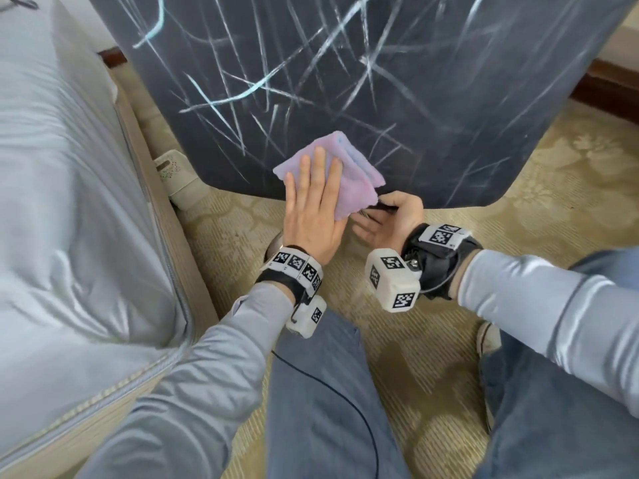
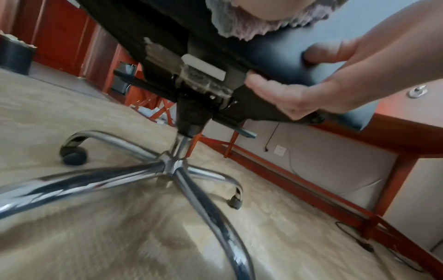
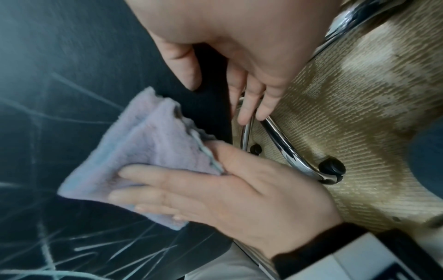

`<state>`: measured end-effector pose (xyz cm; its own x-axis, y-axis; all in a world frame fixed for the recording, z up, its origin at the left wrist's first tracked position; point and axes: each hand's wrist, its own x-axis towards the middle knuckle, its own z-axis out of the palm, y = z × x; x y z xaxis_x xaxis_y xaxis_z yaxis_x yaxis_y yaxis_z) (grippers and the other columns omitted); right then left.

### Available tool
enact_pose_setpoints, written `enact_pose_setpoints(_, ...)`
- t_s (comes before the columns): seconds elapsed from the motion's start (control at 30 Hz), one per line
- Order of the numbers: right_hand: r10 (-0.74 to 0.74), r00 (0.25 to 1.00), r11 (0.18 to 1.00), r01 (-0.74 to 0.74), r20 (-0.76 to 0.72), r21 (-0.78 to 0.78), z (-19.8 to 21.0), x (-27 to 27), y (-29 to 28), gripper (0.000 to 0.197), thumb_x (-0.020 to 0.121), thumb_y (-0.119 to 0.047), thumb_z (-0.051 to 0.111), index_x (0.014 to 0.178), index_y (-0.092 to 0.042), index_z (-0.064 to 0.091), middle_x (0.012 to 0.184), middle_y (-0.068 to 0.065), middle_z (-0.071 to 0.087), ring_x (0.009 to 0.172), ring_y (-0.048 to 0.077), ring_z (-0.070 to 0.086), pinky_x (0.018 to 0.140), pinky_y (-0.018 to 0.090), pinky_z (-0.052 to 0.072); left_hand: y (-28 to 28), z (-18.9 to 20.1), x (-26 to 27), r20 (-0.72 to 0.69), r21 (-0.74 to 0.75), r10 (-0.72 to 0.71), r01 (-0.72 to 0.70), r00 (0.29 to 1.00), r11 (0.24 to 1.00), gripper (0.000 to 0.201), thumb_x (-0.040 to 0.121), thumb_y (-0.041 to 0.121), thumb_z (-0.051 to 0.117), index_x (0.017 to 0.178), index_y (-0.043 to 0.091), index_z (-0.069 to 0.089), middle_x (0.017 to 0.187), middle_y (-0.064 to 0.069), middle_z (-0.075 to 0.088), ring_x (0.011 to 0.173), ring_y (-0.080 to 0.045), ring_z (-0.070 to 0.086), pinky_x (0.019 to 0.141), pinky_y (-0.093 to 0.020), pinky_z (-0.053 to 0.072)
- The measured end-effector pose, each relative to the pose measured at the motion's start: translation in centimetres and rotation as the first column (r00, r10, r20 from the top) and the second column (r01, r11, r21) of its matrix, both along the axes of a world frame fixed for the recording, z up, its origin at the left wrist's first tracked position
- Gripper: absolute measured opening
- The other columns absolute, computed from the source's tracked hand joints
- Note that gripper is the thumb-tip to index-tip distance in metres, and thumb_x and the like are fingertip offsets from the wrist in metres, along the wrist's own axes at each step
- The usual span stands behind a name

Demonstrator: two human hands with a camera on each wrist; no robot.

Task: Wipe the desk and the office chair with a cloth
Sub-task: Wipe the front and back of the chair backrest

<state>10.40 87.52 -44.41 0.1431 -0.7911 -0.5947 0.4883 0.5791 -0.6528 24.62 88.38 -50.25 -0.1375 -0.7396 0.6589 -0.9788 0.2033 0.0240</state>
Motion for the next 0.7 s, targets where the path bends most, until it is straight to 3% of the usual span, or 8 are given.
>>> enact_pose_setpoints(0.1, -0.034, 0.999, 0.999, 0.034, 0.001, -0.008, -0.5, 0.3, -0.2, 0.020, 0.088, -0.015, 0.043, 0.090, -0.009, 0.062, 0.085, 0.010, 0.067, 0.089, 0.030, 0.064, 0.103, 0.042, 0.047, -1.0, 2.7, -1.4, 0.005, -0.088, -0.082, 0.082, 0.997, 0.993, 0.065, 0.095, 0.019, 0.049, 0.155, 0.007, 0.027, 0.160, -0.021, 0.030, 0.149, -0.042, 0.025, 0.121, -0.061, 0.016)
enact_pose_setpoints(0.2, -0.073, 0.997, 0.997, 0.072, 0.023, 0.003, -0.5, 0.4, -0.3, 0.020, 0.089, -0.011, 0.042, 0.093, -0.006, 0.060, 0.084, 0.012, 0.065, 0.081, 0.030, 0.065, 0.093, 0.042, 0.053, -1.9, 3.4, -2.4, 0.019, -0.148, -0.062, 0.064, 0.998, 0.987, 0.068, 0.094, 0.020, 0.055, 0.155, 0.009, 0.028, 0.160, -0.018, 0.033, 0.148, -0.039, 0.027, 0.121, -0.060, 0.019)
enact_pose_setpoints(0.33, -0.081, 0.996, 0.997, 0.081, 0.023, -0.016, -0.4, 0.4, -0.5, 0.022, 0.085, -0.006, 0.042, 0.086, -0.004, 0.064, 0.078, 0.013, 0.065, 0.077, 0.031, 0.063, 0.094, 0.043, 0.052, -1.2, -1.4, -0.2, 0.132, -0.086, 0.010, 0.001, 0.991, 0.996, 0.074, 0.094, 0.026, 0.056, 0.157, 0.014, 0.018, 0.163, -0.011, 0.021, 0.152, -0.031, 0.010, 0.123, -0.054, 0.012)
enact_pose_setpoints(0.4, -0.056, 0.998, 0.998, 0.055, 0.041, 0.007, -0.4, 0.1, -0.5, 0.020, 0.085, -0.007, 0.044, 0.078, -0.004, 0.062, 0.073, 0.012, 0.062, 0.070, 0.027, 0.059, 0.080, 0.037, 0.053, -0.2, -3.6, 0.9, 0.180, 0.001, 0.014, -0.015, 0.984, 1.000, 0.074, 0.095, 0.029, 0.051, 0.158, 0.015, 0.014, 0.163, -0.010, 0.014, 0.152, -0.027, 0.001, 0.124, -0.052, 0.009)
enact_pose_setpoints(0.47, -0.031, 0.999, 0.999, 0.030, 0.037, 0.027, -0.7, -0.1, -0.7, 0.020, 0.086, -0.009, 0.044, 0.074, -0.005, 0.060, 0.069, 0.009, 0.059, 0.063, 0.023, 0.055, 0.068, 0.032, 0.049, 0.6, -4.1, 1.2, 0.200, 0.046, 0.027, -0.037, 0.979, 0.998, 0.072, 0.095, 0.031, 0.045, 0.157, 0.014, 0.013, 0.164, -0.011, 0.017, 0.152, -0.027, 0.000, 0.123, -0.053, 0.011)
enact_pose_setpoints(0.57, -0.040, 0.999, 0.999, 0.040, 0.024, 0.001, -1.0, 0.1, -1.0, 0.018, 0.085, -0.009, 0.043, 0.081, -0.009, 0.061, 0.070, 0.007, 0.062, 0.067, 0.023, 0.058, 0.078, 0.036, 0.049, 0.2, -0.9, 0.0, 0.162, 0.016, -0.014, 0.011, 0.987, 1.000, 0.071, 0.096, 0.030, 0.051, 0.157, 0.013, 0.019, 0.164, -0.012, 0.023, 0.153, -0.030, 0.007, 0.123, -0.055, 0.012)
enact_pose_setpoints(0.7, -0.051, 0.998, 0.999, 0.052, -0.027, 0.008, -1.1, 0.3, -0.9, 0.014, 0.087, -0.009, 0.042, 0.087, -0.006, 0.056, 0.084, 0.012, 0.061, 0.083, 0.028, 0.064, 0.103, 0.043, 0.047, -2.2, 6.9, -2.7, 0.129, -0.184, -0.151, 0.174, 0.980, 0.968, 0.062, 0.096, 0.022, 0.057, 0.153, 0.010, 0.037, 0.159, -0.014, 0.036, 0.148, -0.034, 0.024, 0.121, -0.056, 0.011)
